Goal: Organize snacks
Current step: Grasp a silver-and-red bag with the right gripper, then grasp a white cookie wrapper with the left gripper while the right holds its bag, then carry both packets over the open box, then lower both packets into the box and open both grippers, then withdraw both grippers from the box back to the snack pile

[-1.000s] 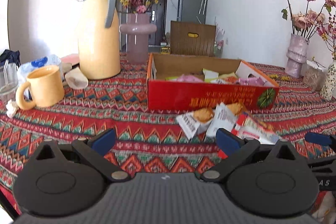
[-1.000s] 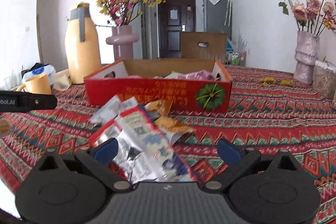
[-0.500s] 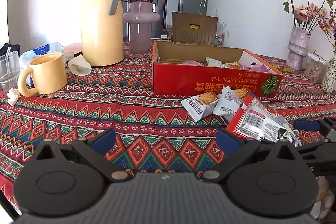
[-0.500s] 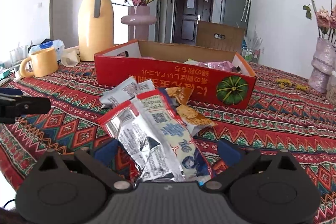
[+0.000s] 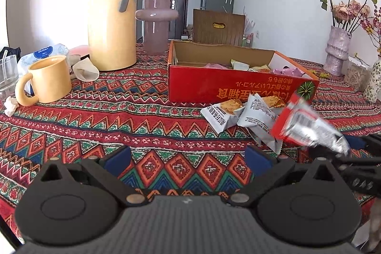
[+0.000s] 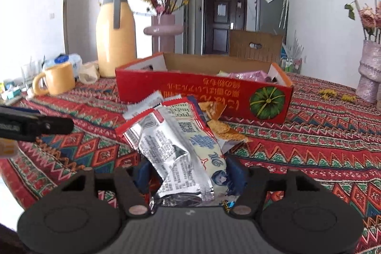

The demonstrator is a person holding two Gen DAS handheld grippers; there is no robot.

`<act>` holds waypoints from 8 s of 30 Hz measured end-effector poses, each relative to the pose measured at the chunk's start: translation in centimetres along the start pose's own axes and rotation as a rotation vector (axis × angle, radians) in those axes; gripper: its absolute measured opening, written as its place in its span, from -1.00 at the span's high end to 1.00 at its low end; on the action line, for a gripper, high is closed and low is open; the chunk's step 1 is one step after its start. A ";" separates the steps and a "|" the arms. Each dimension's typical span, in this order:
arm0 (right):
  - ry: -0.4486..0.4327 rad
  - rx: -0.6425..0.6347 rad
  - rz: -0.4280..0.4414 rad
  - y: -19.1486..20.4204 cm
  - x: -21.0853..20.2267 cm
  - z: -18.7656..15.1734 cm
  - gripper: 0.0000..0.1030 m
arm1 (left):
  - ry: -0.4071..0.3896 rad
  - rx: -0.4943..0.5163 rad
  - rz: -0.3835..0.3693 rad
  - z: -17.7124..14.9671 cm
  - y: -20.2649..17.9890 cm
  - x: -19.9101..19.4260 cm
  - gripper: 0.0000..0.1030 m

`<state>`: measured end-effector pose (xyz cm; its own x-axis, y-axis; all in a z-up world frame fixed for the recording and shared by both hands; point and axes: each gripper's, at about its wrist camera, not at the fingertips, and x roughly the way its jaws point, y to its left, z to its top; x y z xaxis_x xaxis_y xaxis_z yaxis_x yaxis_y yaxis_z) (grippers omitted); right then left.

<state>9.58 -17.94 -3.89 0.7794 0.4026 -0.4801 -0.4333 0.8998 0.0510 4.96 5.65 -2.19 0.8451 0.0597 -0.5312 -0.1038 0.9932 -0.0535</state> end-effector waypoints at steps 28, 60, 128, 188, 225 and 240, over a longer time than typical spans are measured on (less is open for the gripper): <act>-0.108 0.229 -0.284 -9.8 0.7 0.5 -0.25 | 0.022 0.300 -0.034 2.2 -8.8 4.2 -1.00; -0.132 0.228 -0.242 -9.9 0.0 0.3 -0.25 | 0.055 0.372 -0.031 2.5 -10.7 7.6 -0.09; -0.156 0.117 -0.226 -8.6 13.7 13.4 -0.25 | -0.128 -0.032 0.114 14.9 -5.5 15.4 -0.09; -0.192 0.224 -0.214 -9.2 10.1 13.1 -0.98 | -0.135 -0.104 0.152 14.5 -5.1 13.7 -1.00; -0.034 0.234 -0.228 -9.5 3.9 2.9 -0.98 | -0.073 -0.048 0.106 4.6 0.8 7.9 -1.00; -0.048 0.208 -0.233 -9.0 3.7 2.9 -1.00 | -0.073 -0.064 0.110 4.5 1.0 7.9 -1.00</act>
<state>17.71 -24.03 -3.60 0.8695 0.1843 -0.4582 -0.1422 0.9819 0.1252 13.91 7.59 -2.62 0.8626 0.1777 -0.4737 -0.2296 0.9718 -0.0537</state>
